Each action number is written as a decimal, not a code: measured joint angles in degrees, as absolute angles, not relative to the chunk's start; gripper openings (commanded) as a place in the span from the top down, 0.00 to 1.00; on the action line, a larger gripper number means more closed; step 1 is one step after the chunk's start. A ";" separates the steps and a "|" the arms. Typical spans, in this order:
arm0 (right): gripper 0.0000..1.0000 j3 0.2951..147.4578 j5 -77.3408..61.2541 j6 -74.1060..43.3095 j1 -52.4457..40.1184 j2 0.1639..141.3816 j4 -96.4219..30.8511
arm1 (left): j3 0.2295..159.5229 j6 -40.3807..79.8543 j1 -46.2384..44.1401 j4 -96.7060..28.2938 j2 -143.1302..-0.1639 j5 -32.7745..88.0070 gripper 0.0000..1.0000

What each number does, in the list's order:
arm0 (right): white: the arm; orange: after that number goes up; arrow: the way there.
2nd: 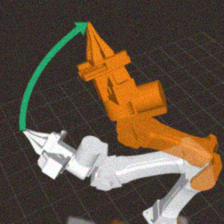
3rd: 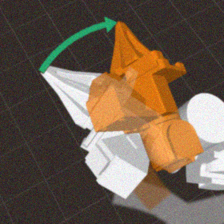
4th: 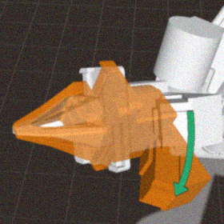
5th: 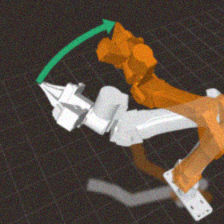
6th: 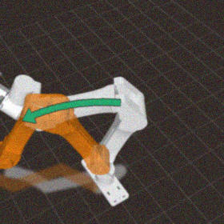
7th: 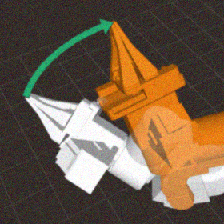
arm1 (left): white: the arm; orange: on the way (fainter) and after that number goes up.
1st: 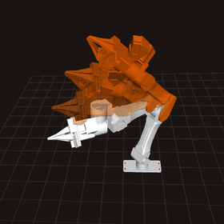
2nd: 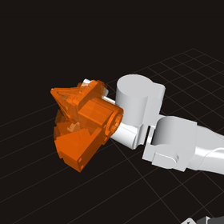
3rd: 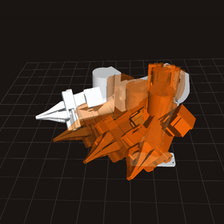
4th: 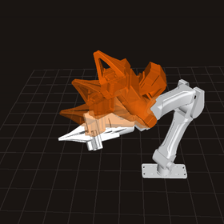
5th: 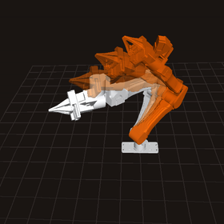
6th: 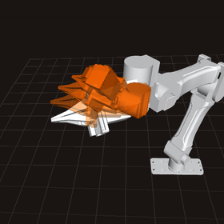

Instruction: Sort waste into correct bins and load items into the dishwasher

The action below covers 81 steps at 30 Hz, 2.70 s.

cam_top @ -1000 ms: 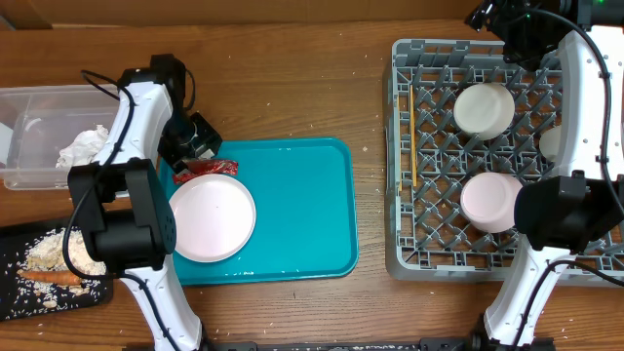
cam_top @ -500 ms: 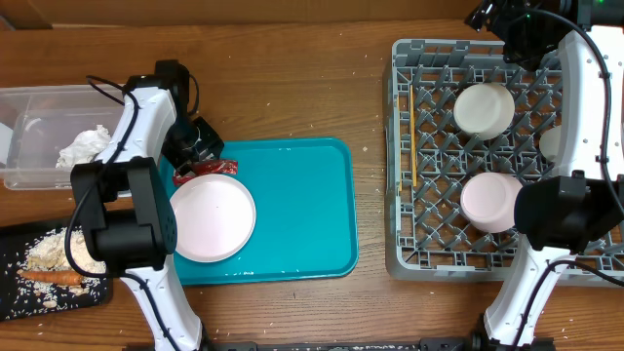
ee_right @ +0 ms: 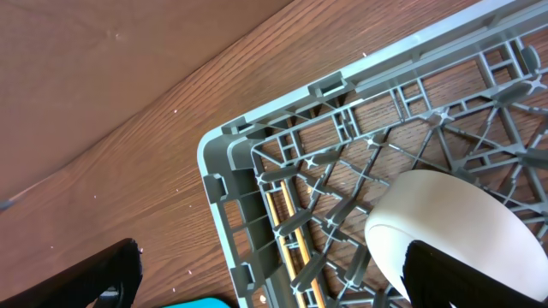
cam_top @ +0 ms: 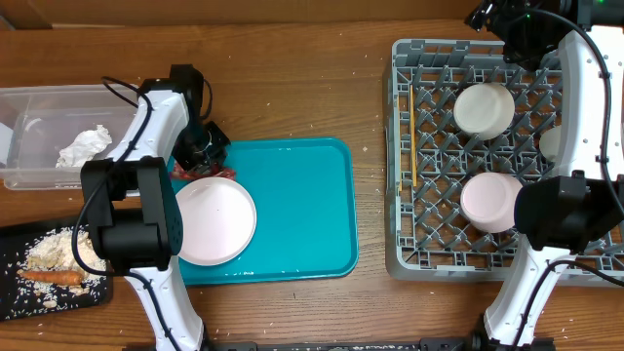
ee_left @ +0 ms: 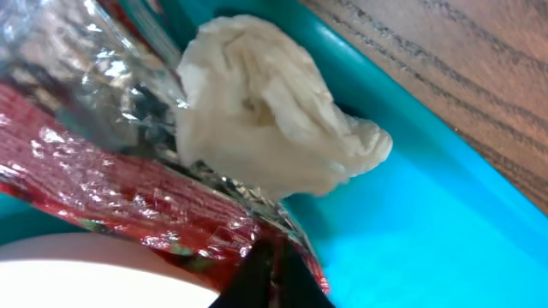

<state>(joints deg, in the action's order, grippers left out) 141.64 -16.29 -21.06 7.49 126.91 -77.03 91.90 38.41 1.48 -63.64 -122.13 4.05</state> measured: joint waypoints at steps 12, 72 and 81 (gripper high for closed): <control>0.00 141.64 -16.29 -21.02 7.49 126.91 -77.01 | 96.66 38.61 1.48 -73.08 -122.13 4.32 0.96; 0.00 141.64 -16.29 -21.02 7.49 126.91 -77.03 | 93.10 11.64 1.48 -57.01 -122.08 -2.74 0.96; 0.00 141.64 -16.32 -21.04 7.49 126.91 -77.01 | 98.61 11.64 1.48 -62.83 -122.10 -0.12 0.96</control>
